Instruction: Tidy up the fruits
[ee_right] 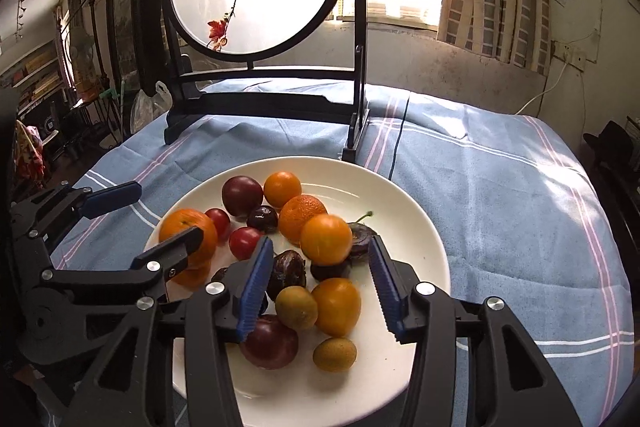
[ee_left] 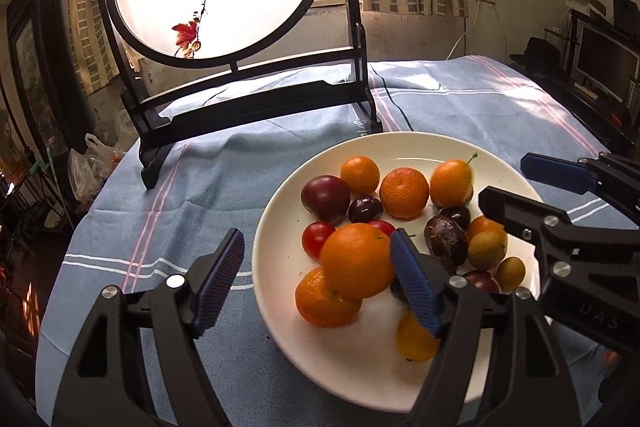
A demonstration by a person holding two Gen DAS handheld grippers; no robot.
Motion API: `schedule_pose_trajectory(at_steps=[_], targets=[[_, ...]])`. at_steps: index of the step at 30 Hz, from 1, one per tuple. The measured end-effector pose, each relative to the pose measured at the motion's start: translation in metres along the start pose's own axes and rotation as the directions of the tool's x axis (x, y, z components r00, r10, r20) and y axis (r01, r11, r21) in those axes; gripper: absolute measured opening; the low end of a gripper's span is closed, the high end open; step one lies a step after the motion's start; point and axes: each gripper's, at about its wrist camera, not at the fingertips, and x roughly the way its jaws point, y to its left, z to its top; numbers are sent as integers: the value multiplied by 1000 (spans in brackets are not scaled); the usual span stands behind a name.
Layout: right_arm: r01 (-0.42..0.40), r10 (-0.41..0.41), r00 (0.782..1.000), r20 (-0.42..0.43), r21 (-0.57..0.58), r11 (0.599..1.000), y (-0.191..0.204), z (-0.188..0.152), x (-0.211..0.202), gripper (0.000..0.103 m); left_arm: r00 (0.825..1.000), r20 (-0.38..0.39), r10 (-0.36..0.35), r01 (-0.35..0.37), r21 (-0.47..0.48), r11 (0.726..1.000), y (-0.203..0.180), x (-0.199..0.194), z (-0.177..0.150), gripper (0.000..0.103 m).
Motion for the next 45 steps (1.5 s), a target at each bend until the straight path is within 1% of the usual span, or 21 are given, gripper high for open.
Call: schedule_pose_trajectory(at_steps=[2, 5, 6, 7, 9, 12, 16, 19, 22, 24, 26, 29, 30, 34, 39, 45], targets=[[4, -4, 999, 48, 5, 1000, 0, 4, -13, 63, 1000, 13, -1, 1, 2, 1000, 1, -4, 1, 77], [-21, 20, 994, 108, 11, 1000, 3, 11, -41, 64, 999, 41, 1, -1, 1, 1000, 3, -16, 4, 77], [-34, 31, 991, 131, 18, 999, 4, 12, -52, 65, 999, 53, 1, -1, -3, 1000, 5, -22, 4, 79], [-43, 39, 988, 150, 26, 999, 4, 12, -63, 67, 998, 70, 4, -3, -3, 1000, 5, -29, 4, 83], [-47, 39, 983, 180, 38, 998, 2, 6, -84, 72, 994, 105, 12, -12, 0, 1000, 7, -45, 0, 86], [-16, 11, 982, 188, 29, 999, 2, -11, -106, 76, 990, 139, 23, -27, 27, 999, 5, -67, -11, 89], [-2, -7, 988, 155, 58, 998, 3, -44, -120, 79, 984, 173, 28, -33, 26, 999, 2, -96, -29, 95], [17, -31, 988, 153, 90, 996, 7, -66, -126, 82, 982, 188, 26, -28, 8, 1000, 0, -111, -41, 98], [29, -47, 980, 192, 96, 995, 13, -85, -128, 86, 977, 214, 25, -27, 9, 1000, -4, -118, -52, 98], [30, -42, 985, 167, 74, 997, 16, -92, -120, 86, 975, 220, 37, -41, 13, 999, -7, -116, -58, 98], [45, -54, 986, 155, 58, 997, 19, -93, -114, 86, 975, 219, 44, -53, 37, 998, -11, -112, -60, 98], [60, -70, 986, 154, 63, 996, 19, -94, -111, 86, 970, 232, 75, -90, 58, 994, -11, -109, -63, 98], [66, -76, 985, 158, 66, 996, 19, -94, -111, 86, 971, 228, 72, -86, 51, 995, -9, -108, -63, 98], [86, -95, 983, 156, 62, 994, 20, -95, -109, 86, 980, 197, 22, -23, 2, 1000, -1, -107, -61, 98], [95, -101, 983, 156, 45, 994, 24, -96, -108, 86, 982, 185, 36, -37, 6, 999, -2, -103, -63, 98], [104, -109, 982, 152, 40, 994, 24, -96, -106, 86, 985, 174, 13, -13, -1, 1000, -3, -102, -65, 98]])
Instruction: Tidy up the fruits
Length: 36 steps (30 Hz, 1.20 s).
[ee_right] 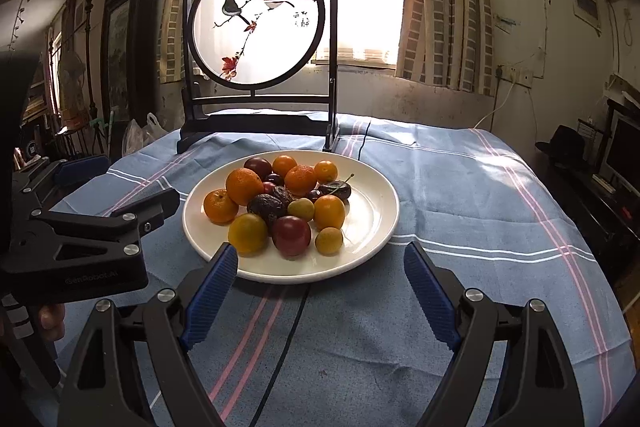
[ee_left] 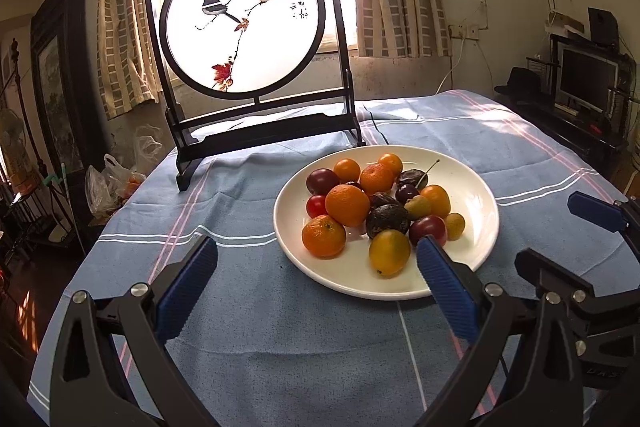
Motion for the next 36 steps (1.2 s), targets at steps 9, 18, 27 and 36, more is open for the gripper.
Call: schedule_pose_trajectory(at_steps=[9, 18, 27, 36], targets=[[-9, 9, 1000, -12, -2, 1000, 2, -1, 3, 86, 1000, 3, -26, 26, -15, 1000, 1, -4, -4, 98], [-10, 10, 1000, -17, -10, 1000, 4, -4, 4, 86, 1000, -8, -6, 6, -6, 1000, 1, -1, -5, 97], [-13, 12, 1000, -19, -16, 1000, 6, -5, 4, 86, 1000, -18, 1, -1, -8, 1000, 2, 1, -6, 97], [-7, 7, 1000, -13, -17, 1000, 7, -4, 3, 87, 997, -40, 71, -72, -33, 997, 8, 9, -5, 98]])
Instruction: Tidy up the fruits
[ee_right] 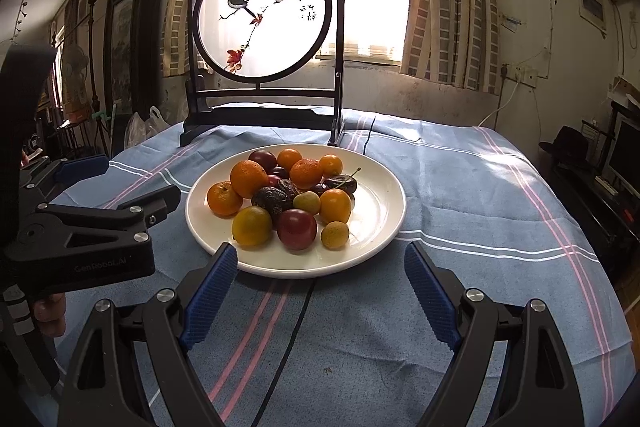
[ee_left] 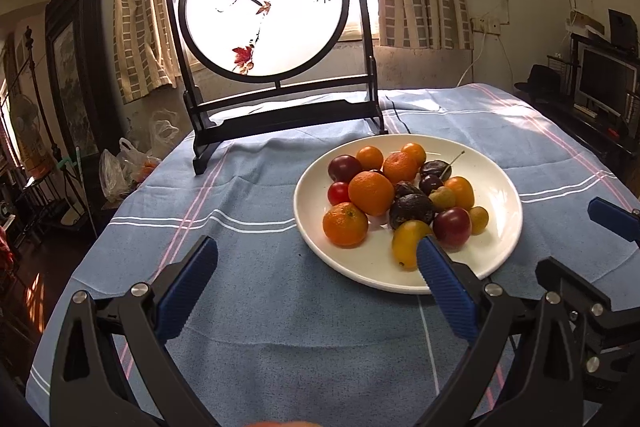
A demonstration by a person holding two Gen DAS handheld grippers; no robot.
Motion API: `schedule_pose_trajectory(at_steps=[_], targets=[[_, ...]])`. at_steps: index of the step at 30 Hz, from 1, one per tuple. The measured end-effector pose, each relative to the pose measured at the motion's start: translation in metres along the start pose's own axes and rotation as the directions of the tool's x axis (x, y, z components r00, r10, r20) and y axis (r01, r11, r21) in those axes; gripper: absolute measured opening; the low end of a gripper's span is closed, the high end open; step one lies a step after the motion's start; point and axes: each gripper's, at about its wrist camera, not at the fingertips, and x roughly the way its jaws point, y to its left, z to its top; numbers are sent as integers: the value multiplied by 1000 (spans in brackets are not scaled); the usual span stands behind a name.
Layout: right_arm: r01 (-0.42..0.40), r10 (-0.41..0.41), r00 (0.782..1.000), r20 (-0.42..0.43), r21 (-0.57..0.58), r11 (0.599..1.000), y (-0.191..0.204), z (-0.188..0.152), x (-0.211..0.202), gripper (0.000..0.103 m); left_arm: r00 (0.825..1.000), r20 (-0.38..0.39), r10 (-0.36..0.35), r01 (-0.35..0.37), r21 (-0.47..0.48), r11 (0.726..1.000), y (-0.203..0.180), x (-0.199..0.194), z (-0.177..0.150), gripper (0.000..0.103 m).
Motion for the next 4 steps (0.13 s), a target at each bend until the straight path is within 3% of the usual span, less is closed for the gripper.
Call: schedule_pose_trajectory(at_steps=[4], targets=[[2, -2, 1000, 5, 1, 1000, -1, 1, -1, 91, 1000, -7, -15, 15, -15, 1000, 3, 0, 0, 98]])
